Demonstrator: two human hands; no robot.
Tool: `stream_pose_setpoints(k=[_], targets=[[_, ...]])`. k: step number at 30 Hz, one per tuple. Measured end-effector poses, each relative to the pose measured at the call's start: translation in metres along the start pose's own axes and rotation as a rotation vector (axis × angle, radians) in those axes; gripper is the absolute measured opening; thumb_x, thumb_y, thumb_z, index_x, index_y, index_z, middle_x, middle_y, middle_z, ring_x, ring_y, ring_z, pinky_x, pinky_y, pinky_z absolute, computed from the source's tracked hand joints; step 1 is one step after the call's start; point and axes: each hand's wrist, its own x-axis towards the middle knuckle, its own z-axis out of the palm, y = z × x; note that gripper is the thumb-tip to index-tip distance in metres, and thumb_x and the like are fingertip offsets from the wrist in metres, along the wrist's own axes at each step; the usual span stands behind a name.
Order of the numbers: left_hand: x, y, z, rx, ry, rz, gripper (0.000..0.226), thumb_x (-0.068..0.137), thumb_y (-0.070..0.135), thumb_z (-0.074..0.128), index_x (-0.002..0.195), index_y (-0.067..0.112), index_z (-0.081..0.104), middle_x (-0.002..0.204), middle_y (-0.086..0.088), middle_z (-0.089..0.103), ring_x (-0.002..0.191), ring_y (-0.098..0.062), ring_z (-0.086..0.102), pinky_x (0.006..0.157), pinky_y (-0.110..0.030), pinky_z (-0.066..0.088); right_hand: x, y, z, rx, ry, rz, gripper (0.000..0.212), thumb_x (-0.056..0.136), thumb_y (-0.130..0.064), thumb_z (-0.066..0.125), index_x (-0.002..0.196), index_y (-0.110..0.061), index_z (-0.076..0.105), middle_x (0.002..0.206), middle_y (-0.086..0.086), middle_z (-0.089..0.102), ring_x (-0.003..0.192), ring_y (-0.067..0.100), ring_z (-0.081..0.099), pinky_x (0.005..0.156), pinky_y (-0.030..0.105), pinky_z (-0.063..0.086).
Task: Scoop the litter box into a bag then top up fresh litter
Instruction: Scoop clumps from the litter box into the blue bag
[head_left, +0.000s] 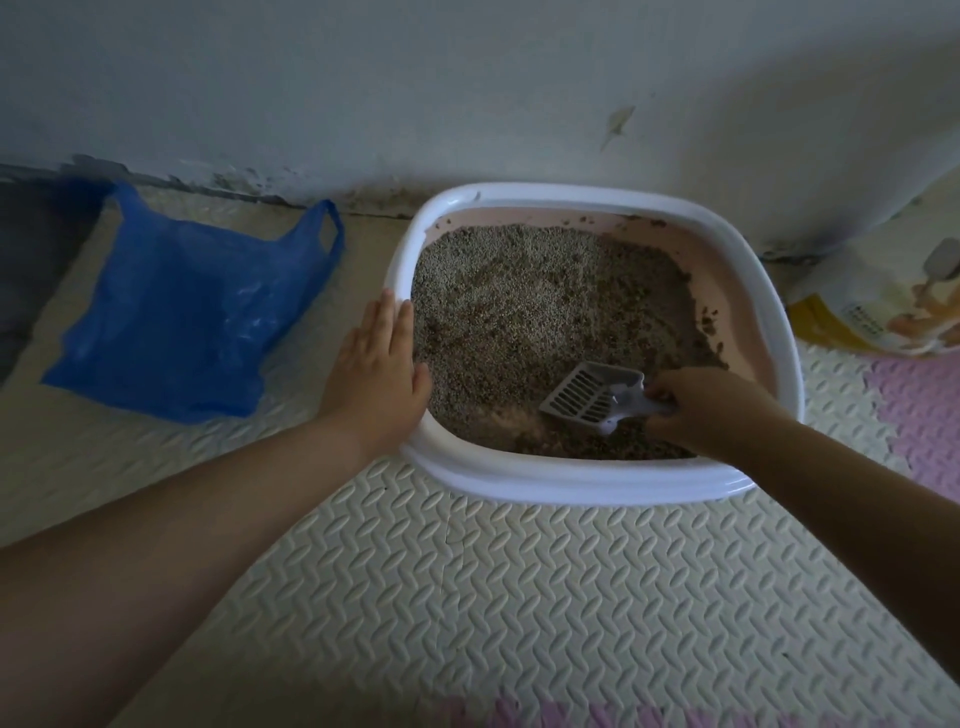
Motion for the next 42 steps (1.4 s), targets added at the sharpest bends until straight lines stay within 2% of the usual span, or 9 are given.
stream_pose_setpoints(k=[6,9,13,16,21,28,33,37,42], targets=[[0.0,-0.002,0.002,-0.004,0.003,0.013,0.067,0.098,0.03,0.036,0.151,0.004,0.006,0.159,-0.017,-0.002,0.147,-0.028,0.0,0.119,-0.044,0.011,0.013,-0.011,-0.003,0.009,-0.02,0.008,0.017,0.085,-0.025,0.055,0.088,-0.015,0.07,0.074,0.005,0.066,0.065,0.017,0.06,0.055,0.027,0.044],[0.0,-0.004,0.003,-0.009,0.009,0.017,0.067,0.097,0.031,0.035,0.151,0.004,0.005,0.159,-0.018,-0.001,0.147,-0.029,0.002,0.119,-0.044,0.012,0.026,-0.023,0.0,0.038,0.011,-0.007,0.014,0.086,-0.026,0.057,0.082,-0.016,0.066,0.066,0.0,0.06,0.057,0.012,0.054,0.046,0.023,0.036],[0.0,-0.004,0.005,-0.032,0.019,0.016,0.068,0.095,0.033,0.031,0.151,0.005,0.006,0.159,-0.018,-0.001,0.147,-0.029,0.003,0.119,-0.043,0.012,0.046,-0.041,0.01,0.12,0.043,0.029,0.014,0.087,-0.028,0.056,0.082,-0.017,0.064,0.063,-0.002,0.057,0.054,0.011,0.052,0.044,0.022,0.033],[-0.001,-0.004,0.007,-0.045,0.031,0.015,0.07,0.091,0.036,0.024,0.151,0.006,0.005,0.159,-0.017,-0.002,0.147,-0.028,0.002,0.119,-0.041,0.011,0.056,-0.051,0.017,0.241,0.094,0.048,0.017,0.088,-0.023,0.055,0.072,-0.021,0.057,0.059,-0.001,0.052,0.05,0.013,0.048,0.044,0.023,0.03],[-0.001,-0.003,0.008,-0.069,0.044,0.014,0.071,0.09,0.035,0.023,0.151,0.006,0.004,0.159,-0.016,-0.001,0.147,-0.026,0.002,0.119,-0.04,0.012,0.082,-0.078,0.025,0.404,0.189,0.094,0.004,0.089,-0.017,0.054,0.088,-0.013,0.056,0.071,0.001,0.054,0.053,0.011,0.047,0.044,0.024,0.028],[-0.001,-0.004,0.009,-0.083,0.041,0.021,0.068,0.095,0.031,0.032,0.152,0.008,0.001,0.16,-0.014,-0.005,0.148,-0.024,0.001,0.118,-0.037,0.009,0.093,-0.096,0.046,0.573,0.291,0.107,0.019,0.092,-0.016,0.048,0.109,-0.007,0.049,0.1,0.009,0.052,0.065,0.018,0.049,0.046,0.027,0.032],[-0.001,-0.004,0.008,-0.081,0.031,0.024,0.07,0.097,0.029,0.036,0.152,0.008,-0.002,0.16,-0.013,-0.008,0.148,-0.024,-0.001,0.118,-0.037,0.007,0.079,-0.081,0.045,0.608,0.395,0.048,0.027,0.094,-0.016,0.048,0.119,-0.006,0.047,0.103,0.006,0.049,0.063,0.017,0.049,0.048,0.026,0.036],[-0.002,-0.003,0.006,-0.059,0.022,0.022,0.07,0.097,0.029,0.037,0.151,0.007,-0.002,0.159,-0.015,-0.007,0.147,-0.026,0.0,0.118,-0.038,0.008,0.062,-0.068,0.033,0.654,0.456,0.009,0.022,0.094,-0.016,0.048,0.115,-0.009,0.048,0.099,0.005,0.051,0.066,0.019,0.052,0.052,0.033,0.042],[-0.001,-0.003,0.004,-0.047,0.003,0.007,0.07,0.097,0.031,0.034,0.151,0.008,-0.004,0.159,-0.013,-0.009,0.148,-0.025,-0.002,0.12,-0.039,0.009,0.044,-0.05,0.029,0.626,0.485,-0.036,0.027,0.094,-0.017,0.049,0.12,-0.011,0.048,0.094,0.002,0.048,0.06,0.009,0.045,0.047,0.025,0.032]])
